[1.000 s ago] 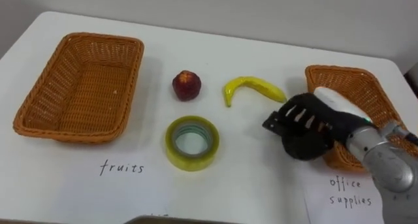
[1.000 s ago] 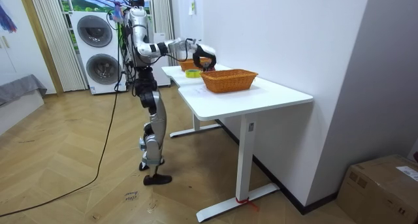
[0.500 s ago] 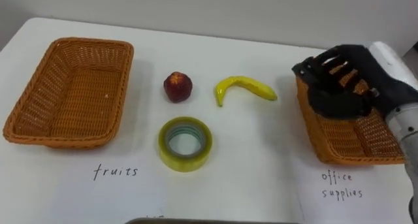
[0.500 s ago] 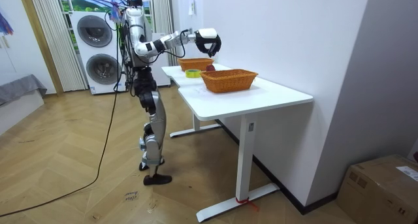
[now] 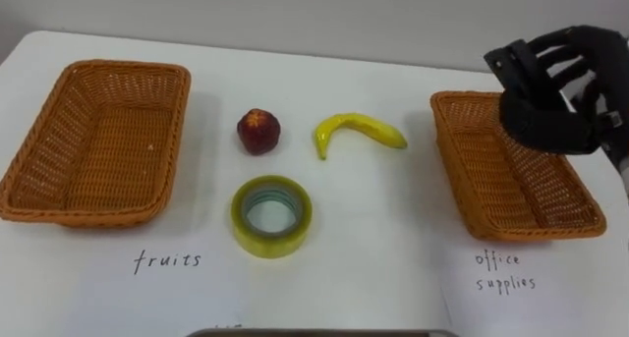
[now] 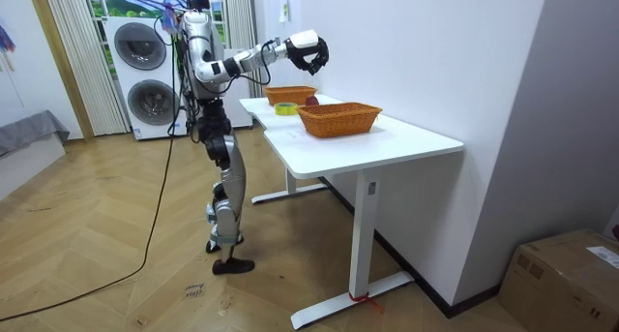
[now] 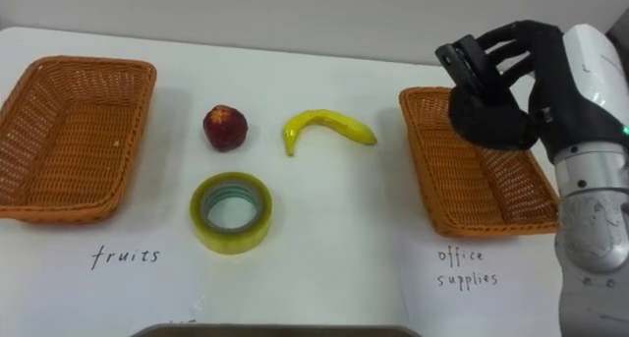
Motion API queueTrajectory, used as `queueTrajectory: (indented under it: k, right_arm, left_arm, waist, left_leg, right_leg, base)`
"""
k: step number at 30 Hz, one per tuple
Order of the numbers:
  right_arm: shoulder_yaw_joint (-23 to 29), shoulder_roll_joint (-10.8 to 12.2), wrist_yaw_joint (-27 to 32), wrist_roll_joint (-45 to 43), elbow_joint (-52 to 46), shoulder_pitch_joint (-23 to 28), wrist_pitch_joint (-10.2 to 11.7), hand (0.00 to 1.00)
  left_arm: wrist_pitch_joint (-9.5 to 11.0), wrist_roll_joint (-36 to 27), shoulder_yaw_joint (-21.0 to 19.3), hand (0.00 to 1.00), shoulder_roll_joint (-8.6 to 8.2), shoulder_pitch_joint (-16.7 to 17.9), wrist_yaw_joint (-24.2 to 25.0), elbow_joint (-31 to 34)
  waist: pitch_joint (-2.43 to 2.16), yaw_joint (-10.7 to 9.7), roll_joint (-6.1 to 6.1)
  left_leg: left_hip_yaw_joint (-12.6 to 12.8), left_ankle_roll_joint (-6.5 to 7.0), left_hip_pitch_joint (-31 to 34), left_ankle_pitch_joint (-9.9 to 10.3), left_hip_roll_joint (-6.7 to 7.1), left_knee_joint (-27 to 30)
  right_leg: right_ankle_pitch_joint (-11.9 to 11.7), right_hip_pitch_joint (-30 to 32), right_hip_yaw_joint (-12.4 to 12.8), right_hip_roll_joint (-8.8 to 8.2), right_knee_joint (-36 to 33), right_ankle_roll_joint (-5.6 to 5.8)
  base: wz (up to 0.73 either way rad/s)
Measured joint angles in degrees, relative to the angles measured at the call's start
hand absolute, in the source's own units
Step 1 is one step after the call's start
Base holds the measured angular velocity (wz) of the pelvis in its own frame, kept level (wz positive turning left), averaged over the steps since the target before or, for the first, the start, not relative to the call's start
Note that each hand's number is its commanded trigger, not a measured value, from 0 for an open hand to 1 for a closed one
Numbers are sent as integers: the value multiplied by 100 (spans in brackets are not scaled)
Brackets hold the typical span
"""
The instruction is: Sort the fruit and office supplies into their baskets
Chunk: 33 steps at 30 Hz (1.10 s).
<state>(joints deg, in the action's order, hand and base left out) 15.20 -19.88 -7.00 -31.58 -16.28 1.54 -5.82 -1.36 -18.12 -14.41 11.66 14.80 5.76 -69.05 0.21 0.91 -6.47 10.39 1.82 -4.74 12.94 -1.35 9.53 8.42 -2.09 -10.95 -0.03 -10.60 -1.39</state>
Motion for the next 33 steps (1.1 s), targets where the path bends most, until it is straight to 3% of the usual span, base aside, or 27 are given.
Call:
queueTrajectory:
  k: [6, 15, 25, 33]
  right_arm:
    - [0, -5, 8, 52, 145, 134, -10, 100]
    - [-10, -17, -2, 396, 574, 135, -59, 100]
    - [-48, -17, -13, 435, 1519, 136, -106, 100]
    - [-97, -17, -84, 295, 1709, 135, -125, 100]
  left_arm:
    - [-31, 13, 8, 0, 2, 77, -10, 8]
    - [-83, -31, 19, 0, -11, 39, 4, 151]
    - [-85, -16, 118, 0, -106, 8, -8, 157]
    - [-83, 17, 115, 0, -103, -4, -13, 163]
  waist:
    - [0, -86, 7]
    - [-19, -56, 8]
    - [-20, -37, 133]
    - [-12, -28, 218]
  left_leg:
    - [5, -1, 9, -1, -1, 4]
    - [23, 1, -3, -3, 4, 20]
    - [26, 1, -7, -3, 6, 11]
    - [30, 1, -43, -6, 7, 28]
  right_leg:
    - [2, 8, 11, -27, 12, 0]
    - [4, 3, 11, -36, 3, 2]
    - [4, 14, 25, -38, 0, 2]
    - [10, 0, 17, -37, 7, 2]
  base:
    - [0]
    - [0]
    - [0]
    - [0]
